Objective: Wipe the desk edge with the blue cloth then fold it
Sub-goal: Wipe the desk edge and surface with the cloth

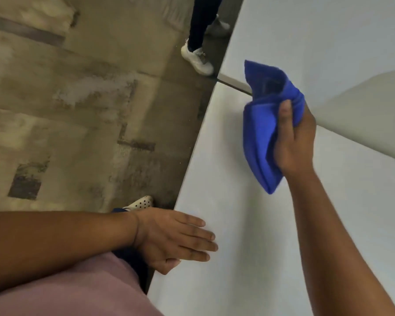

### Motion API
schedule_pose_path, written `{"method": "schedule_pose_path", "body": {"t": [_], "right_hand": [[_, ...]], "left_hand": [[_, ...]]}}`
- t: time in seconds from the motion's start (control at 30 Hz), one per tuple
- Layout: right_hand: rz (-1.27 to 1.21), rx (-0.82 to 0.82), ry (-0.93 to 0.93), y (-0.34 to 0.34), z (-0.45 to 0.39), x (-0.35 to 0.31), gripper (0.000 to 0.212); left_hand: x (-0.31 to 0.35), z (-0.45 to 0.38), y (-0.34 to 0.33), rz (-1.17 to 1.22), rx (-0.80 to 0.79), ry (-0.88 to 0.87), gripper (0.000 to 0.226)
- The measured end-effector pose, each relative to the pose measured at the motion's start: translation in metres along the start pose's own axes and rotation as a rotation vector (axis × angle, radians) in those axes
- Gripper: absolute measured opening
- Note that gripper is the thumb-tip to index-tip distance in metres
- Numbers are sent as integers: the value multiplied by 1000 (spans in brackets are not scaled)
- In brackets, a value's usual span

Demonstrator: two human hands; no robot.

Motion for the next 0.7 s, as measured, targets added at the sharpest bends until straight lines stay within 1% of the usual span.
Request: {"method": "schedule_pose_path", "body": {"t": [0.1, 0.13, 0.2, 0.23, 0.27, 0.33, 0.4, 0.47, 0.53, 0.57, 0.63, 0.7], "right_hand": [[180, -243, 51, 30, 21, 30, 22], [238, -338, 88, 29, 30, 41, 28], [487, -494, 183, 12, 47, 59, 54], [637, -508, 209, 1, 52, 65, 63], [733, -493, 216, -11, 54, 66, 67], [782, -442, 213, -32, 51, 62, 71], [782, -404, 232, -55, 44, 48, 71], [788, -401, 271, -84, 39, 25, 69], [711, -421, 304, -120, 38, -2, 63], [610, -419, 315, -140, 40, -19, 54], [340, -321, 277, -167, 45, -49, 33], [105, -223, 166, -174, 47, -70, 33]], "left_hand": [[0, 1, -2, 5, -7, -12, 68], [0, 1, -2, 8, -7, -12, 67], [0, 1, -1, 13, 7, -10, 67], [-1, 1, -1, 14, 20, -13, 67], [-1, 0, 0, 11, 32, -17, 67], [-2, 0, 1, 7, 46, -15, 68], [-3, 1, 2, 13, 60, -13, 69], [-2, 2, 1, 1, 70, -15, 70], [-1, 0, -2, -11, 63, -10, 72], [0, 1, -3, -9, 59, -3, 72], [1, 0, -5, -19, 54, 2, 72], [1, 0, -6, -35, 57, -4, 72]]}}
Point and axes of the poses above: each hand's wrist, its own z-axis away from the middle knuckle, its own y-axis out of the back of the hand, x = y × z, the point moved 1 cm from there along -z, towards the middle knuckle, and after that the axes turned 3 degrees about z, right-handed, at the moved point
